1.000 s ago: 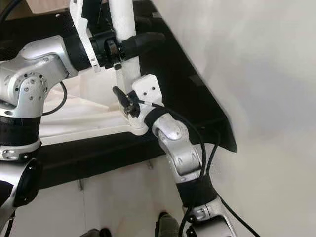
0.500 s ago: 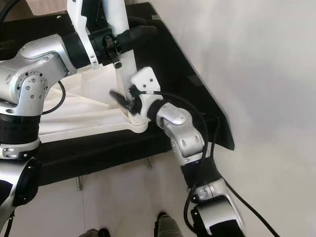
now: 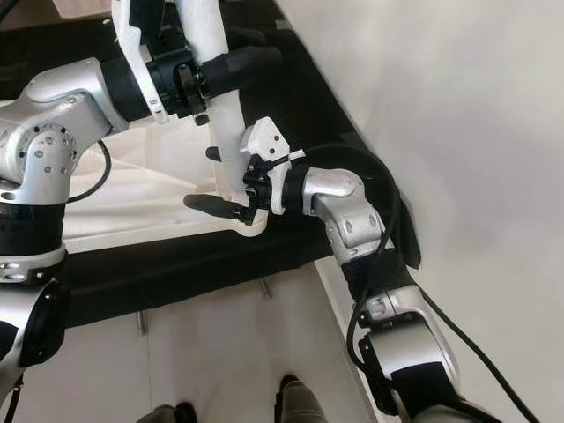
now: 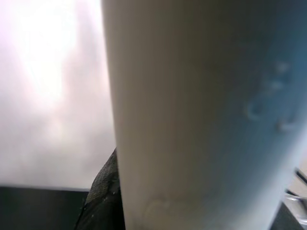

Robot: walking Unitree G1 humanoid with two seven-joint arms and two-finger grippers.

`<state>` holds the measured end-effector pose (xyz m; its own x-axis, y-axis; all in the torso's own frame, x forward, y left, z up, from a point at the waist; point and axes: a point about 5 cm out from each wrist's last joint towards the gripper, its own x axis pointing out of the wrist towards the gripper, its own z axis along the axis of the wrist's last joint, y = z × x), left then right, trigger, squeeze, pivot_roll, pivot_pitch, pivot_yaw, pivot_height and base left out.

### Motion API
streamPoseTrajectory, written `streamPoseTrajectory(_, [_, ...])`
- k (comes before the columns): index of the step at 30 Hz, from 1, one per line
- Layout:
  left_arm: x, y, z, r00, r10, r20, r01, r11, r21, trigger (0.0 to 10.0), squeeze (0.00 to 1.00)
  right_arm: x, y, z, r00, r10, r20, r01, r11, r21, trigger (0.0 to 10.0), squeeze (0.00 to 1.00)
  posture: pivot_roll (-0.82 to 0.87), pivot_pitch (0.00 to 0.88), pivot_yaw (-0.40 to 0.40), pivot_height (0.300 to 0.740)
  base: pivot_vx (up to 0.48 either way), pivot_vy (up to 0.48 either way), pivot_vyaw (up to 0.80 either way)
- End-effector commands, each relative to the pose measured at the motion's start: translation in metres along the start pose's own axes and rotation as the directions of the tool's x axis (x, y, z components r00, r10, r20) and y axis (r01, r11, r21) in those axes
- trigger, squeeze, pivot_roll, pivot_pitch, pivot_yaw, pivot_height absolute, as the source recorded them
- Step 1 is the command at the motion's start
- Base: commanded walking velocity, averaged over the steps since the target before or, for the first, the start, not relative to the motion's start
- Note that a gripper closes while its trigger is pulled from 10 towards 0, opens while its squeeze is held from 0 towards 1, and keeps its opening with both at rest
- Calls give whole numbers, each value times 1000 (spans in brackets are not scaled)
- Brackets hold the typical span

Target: Building children table

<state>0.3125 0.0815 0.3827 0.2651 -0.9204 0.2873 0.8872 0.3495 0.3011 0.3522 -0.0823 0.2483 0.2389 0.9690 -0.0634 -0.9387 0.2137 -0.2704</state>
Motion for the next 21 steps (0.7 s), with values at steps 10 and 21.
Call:
streamPoseTrajectory(10, [24,-22,0,960,-270,71,273,962,-31,0,0,31,11,-11,990,138,-16,-137,990,21,0,0,-220,181,-33,740,0,0,0])
streamPoseTrajectory(21, [22,-21,-4,964,-262,45,263,965,-21,3255,0,27,4,-19,998,60,-36,-60,998,10,0,0,-225,178,-31,740,0,0,0])
